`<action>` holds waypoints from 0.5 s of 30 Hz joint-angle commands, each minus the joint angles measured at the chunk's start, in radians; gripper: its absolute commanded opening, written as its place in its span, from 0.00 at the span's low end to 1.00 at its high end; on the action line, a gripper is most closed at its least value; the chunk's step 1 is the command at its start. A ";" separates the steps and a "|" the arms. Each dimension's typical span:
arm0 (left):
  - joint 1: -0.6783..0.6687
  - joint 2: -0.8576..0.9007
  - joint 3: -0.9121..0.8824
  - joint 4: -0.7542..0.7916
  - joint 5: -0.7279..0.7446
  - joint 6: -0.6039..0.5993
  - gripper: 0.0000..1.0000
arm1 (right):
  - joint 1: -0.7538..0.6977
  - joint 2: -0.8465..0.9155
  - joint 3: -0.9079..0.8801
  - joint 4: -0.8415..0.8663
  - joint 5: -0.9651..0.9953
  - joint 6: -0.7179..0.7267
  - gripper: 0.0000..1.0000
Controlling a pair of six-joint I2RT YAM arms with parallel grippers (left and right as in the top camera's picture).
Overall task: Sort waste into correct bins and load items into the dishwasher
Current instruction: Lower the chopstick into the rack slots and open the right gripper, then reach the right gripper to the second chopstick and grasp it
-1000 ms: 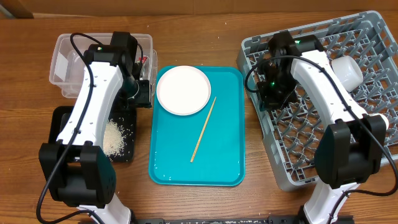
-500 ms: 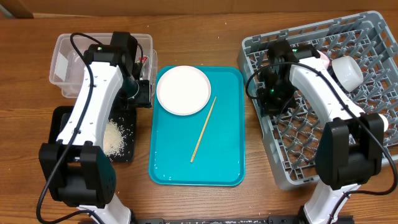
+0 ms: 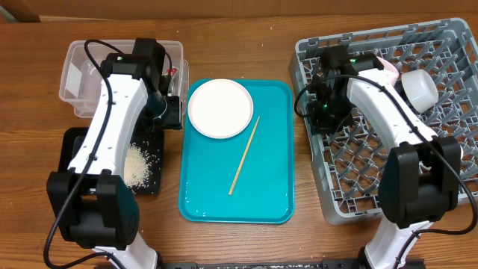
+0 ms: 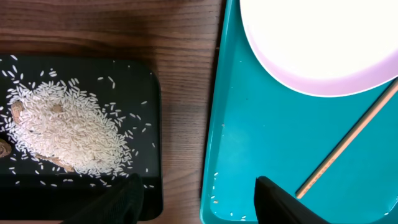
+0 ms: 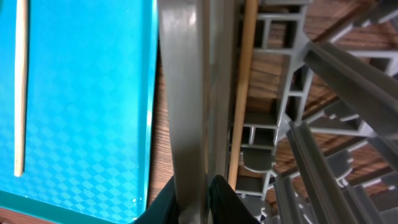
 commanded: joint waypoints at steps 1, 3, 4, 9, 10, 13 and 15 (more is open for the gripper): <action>-0.008 -0.030 -0.006 0.001 0.012 -0.007 0.59 | 0.003 0.002 -0.003 0.017 -0.012 0.006 0.19; -0.008 -0.030 -0.006 0.001 0.012 -0.006 0.59 | 0.003 0.002 0.002 0.019 -0.012 0.006 0.20; -0.008 -0.030 -0.006 0.000 0.012 -0.007 0.59 | 0.003 0.002 0.005 0.020 -0.012 0.006 0.20; -0.008 -0.030 -0.006 0.000 0.012 -0.007 0.59 | 0.003 0.002 0.044 0.010 -0.012 0.007 0.29; -0.008 -0.030 -0.006 0.000 0.012 -0.006 0.59 | 0.002 0.002 0.054 0.004 -0.012 0.008 0.33; -0.008 -0.030 -0.006 0.000 0.012 -0.007 0.59 | 0.002 -0.007 0.096 -0.013 0.057 0.069 0.37; -0.008 -0.030 -0.006 0.000 0.012 -0.006 0.59 | 0.002 -0.024 0.146 -0.031 0.132 0.114 0.39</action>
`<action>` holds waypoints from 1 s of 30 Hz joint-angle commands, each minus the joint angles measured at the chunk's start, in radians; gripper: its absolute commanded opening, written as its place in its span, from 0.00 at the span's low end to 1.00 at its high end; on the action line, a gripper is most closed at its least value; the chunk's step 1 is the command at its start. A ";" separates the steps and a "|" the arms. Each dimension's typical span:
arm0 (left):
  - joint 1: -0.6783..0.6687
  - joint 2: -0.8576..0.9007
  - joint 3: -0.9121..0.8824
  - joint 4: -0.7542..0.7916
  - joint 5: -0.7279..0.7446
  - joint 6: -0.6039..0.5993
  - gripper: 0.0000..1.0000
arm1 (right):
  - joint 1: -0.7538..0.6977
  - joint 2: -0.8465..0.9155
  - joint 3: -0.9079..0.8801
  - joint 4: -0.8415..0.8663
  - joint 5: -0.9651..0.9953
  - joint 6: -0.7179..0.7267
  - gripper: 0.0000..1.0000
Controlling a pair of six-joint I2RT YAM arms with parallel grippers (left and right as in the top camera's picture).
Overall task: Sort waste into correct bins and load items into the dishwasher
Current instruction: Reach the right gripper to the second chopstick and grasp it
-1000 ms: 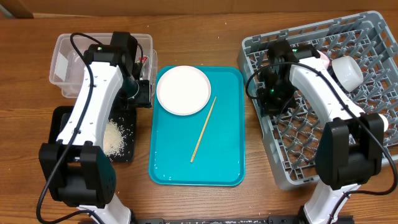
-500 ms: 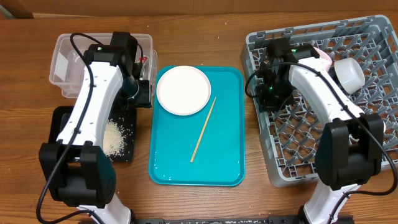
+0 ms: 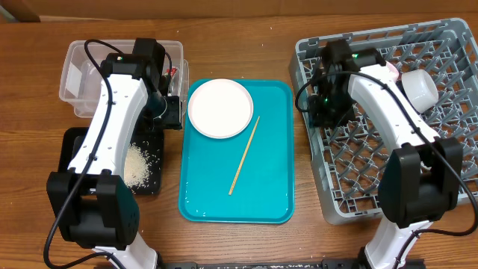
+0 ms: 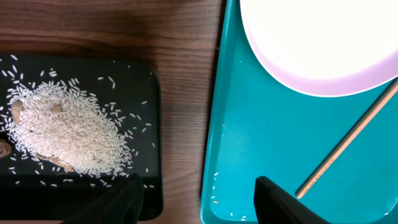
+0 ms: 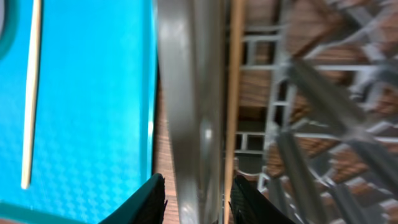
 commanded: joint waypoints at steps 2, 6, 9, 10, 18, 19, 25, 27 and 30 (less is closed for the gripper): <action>-0.008 -0.030 -0.006 0.000 0.012 -0.006 0.59 | 0.003 -0.055 0.154 -0.021 0.099 0.093 0.40; -0.008 -0.030 -0.006 0.006 0.012 -0.007 0.60 | 0.046 -0.085 0.220 0.002 -0.103 0.101 0.42; -0.008 -0.030 -0.006 0.010 0.012 -0.007 0.61 | 0.106 -0.081 0.209 0.026 -0.119 0.180 0.45; -0.008 -0.030 -0.006 0.010 0.012 -0.007 0.62 | 0.130 -0.080 0.201 0.037 -0.117 0.200 0.46; -0.008 -0.030 -0.006 0.010 0.012 -0.006 0.63 | 0.332 -0.079 0.080 0.183 0.016 0.450 0.55; -0.008 -0.030 -0.006 0.010 0.012 -0.006 0.63 | 0.347 -0.077 0.066 0.195 0.031 0.480 0.56; -0.008 -0.030 -0.006 0.013 0.011 -0.006 0.64 | 0.424 -0.050 -0.022 0.270 0.058 0.603 0.55; -0.008 -0.030 -0.006 0.016 0.012 -0.006 0.64 | 0.443 -0.019 -0.034 0.278 0.057 0.621 0.55; -0.008 -0.030 -0.006 0.021 0.012 -0.006 0.64 | 0.474 0.053 -0.035 0.275 0.048 0.621 0.55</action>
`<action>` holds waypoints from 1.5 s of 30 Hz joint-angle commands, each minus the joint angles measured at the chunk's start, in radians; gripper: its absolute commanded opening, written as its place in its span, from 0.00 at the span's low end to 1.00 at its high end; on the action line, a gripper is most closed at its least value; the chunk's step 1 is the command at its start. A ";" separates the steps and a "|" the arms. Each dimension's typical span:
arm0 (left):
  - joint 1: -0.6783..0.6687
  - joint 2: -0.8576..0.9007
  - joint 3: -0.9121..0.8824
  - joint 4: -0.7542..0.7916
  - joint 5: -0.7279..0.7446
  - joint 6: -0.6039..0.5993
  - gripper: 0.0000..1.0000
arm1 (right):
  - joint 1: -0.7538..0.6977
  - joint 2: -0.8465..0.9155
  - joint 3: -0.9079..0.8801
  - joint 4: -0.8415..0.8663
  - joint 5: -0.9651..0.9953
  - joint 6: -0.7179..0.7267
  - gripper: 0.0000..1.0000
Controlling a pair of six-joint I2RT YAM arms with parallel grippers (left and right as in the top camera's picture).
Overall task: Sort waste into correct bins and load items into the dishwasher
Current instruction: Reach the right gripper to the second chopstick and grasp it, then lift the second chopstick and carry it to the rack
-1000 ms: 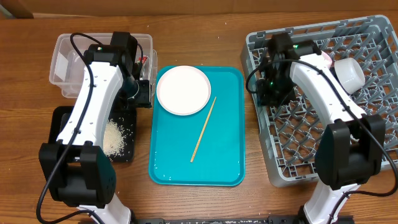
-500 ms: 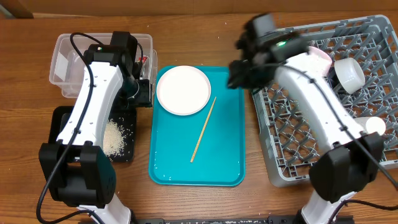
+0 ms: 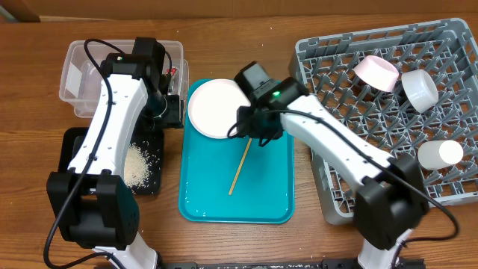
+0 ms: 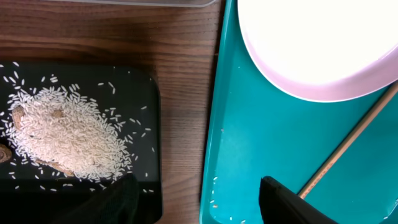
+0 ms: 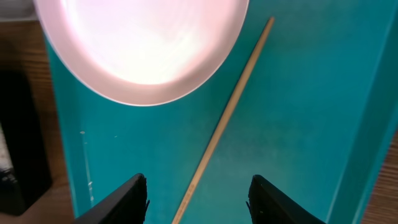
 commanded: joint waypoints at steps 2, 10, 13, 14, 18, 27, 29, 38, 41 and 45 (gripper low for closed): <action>-0.008 -0.030 -0.006 0.003 0.011 -0.006 0.64 | 0.041 0.111 -0.018 -0.002 0.005 0.062 0.55; -0.008 -0.030 -0.006 0.004 0.011 -0.006 0.64 | 0.053 0.228 -0.018 -0.055 0.005 0.130 0.55; -0.008 -0.030 -0.006 0.006 0.011 -0.006 0.64 | 0.053 0.251 -0.018 -0.067 0.005 0.126 0.45; -0.008 -0.030 -0.006 0.007 0.011 -0.006 0.64 | 0.053 0.253 -0.018 -0.070 0.004 0.126 0.42; -0.008 -0.030 -0.006 0.007 0.011 -0.006 0.64 | 0.053 0.265 -0.018 -0.085 0.004 0.124 0.22; -0.008 -0.030 -0.006 0.006 0.011 -0.006 0.64 | 0.053 0.265 -0.018 -0.085 0.001 0.122 0.04; -0.008 -0.030 -0.006 0.006 0.011 -0.006 0.64 | 0.051 0.264 -0.014 -0.092 0.001 0.122 0.04; -0.008 -0.030 -0.006 0.006 0.011 -0.006 0.65 | -0.017 0.188 0.080 -0.216 0.058 0.063 0.04; -0.008 -0.030 -0.006 0.006 0.011 -0.006 0.65 | -0.070 0.132 0.130 -0.269 0.073 -0.012 0.04; -0.008 -0.030 -0.006 0.007 0.011 -0.006 0.66 | -0.151 0.048 0.212 -0.347 0.072 -0.212 0.04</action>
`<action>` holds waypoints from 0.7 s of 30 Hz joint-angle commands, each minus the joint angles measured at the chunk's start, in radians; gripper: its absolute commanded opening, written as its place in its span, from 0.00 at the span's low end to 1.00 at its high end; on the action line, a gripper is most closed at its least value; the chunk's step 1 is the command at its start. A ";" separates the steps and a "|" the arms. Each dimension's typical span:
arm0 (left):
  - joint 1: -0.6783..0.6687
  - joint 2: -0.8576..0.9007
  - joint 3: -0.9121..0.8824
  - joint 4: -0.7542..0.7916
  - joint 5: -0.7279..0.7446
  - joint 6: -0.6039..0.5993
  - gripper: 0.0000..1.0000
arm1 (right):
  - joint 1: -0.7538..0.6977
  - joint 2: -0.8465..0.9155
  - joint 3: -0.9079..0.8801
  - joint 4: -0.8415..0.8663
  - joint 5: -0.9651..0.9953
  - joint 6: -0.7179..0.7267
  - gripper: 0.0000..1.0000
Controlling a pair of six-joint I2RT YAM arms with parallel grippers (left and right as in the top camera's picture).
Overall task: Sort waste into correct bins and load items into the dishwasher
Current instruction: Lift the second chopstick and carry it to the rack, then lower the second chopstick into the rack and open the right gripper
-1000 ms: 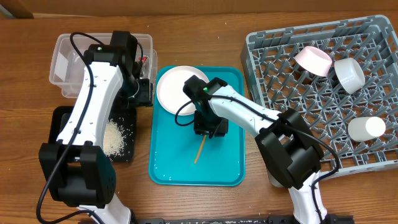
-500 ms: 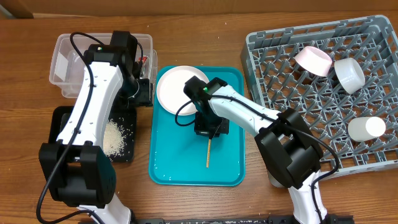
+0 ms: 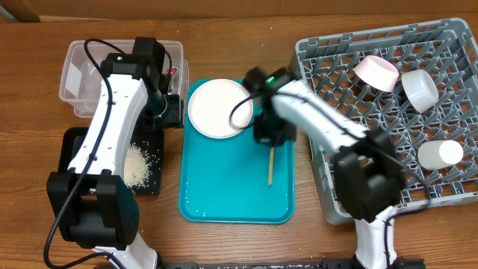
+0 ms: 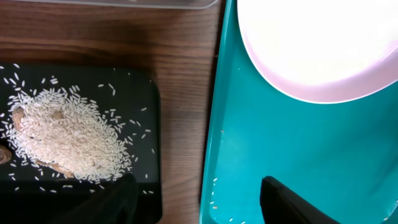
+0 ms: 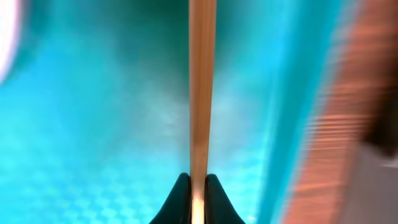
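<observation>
My right gripper [image 5: 198, 186] is shut on a wooden chopstick [image 5: 202, 81], which hangs over the right side of the teal tray [image 3: 216, 202]; from overhead the chopstick [image 3: 271, 166] points toward the tray's front. A white plate [image 3: 219, 107] lies at the tray's back left, also the white plate [image 4: 317, 50] in the left wrist view. My left gripper [image 4: 196, 199] is open, low over the gap between the black bin [image 4: 81, 130] of rice and the tray edge. The grey dishwasher rack [image 3: 388, 112] stands at the right.
A clear plastic bin [image 3: 82, 71] sits at the back left. In the rack are a pink bowl [image 3: 376, 72], a white bowl [image 3: 420, 88] and a white cup [image 3: 439, 154]. Spilled rice [image 3: 138, 164] lies in the black bin.
My right gripper was open over the chopstick lying slantwise on the tray. Now it is shut on that chopstick, which hangs lengthwise nearer the tray's right edge. The left arm is unmoved.
My right gripper was at the rack's left wall beside a chopstick lying in the rack, shut and then slightly apart. Then it was open over the tray's chopstick near the plate. Now it holds that chopstick. My left gripper stayed open by the black bin throughout.
</observation>
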 commanded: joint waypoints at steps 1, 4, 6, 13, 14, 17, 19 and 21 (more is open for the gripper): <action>-0.008 -0.030 -0.005 0.004 0.011 -0.006 0.66 | -0.073 -0.140 0.105 -0.050 0.025 -0.231 0.04; -0.008 -0.030 -0.005 0.005 0.012 -0.007 0.66 | -0.137 -0.188 0.176 -0.123 0.025 -0.375 0.04; -0.008 -0.030 -0.005 0.007 0.012 -0.007 0.66 | -0.182 -0.211 0.212 -0.156 0.026 -0.444 0.04; -0.008 -0.030 -0.005 0.015 0.049 -0.010 0.66 | -0.323 -0.227 0.193 -0.185 0.025 -0.558 0.04; -0.008 -0.030 -0.005 0.017 0.050 -0.011 0.66 | -0.336 -0.226 0.182 -0.184 0.024 -0.558 0.04; -0.008 -0.030 -0.005 0.019 0.049 -0.011 0.66 | -0.361 -0.223 0.132 -0.174 0.025 -0.569 0.04; -0.008 -0.030 -0.005 0.019 0.049 -0.010 0.67 | -0.367 -0.221 0.090 -0.162 0.025 -0.578 0.04; -0.008 -0.030 -0.005 0.020 0.049 -0.010 0.67 | -0.368 -0.221 0.037 -0.134 0.024 -0.580 0.04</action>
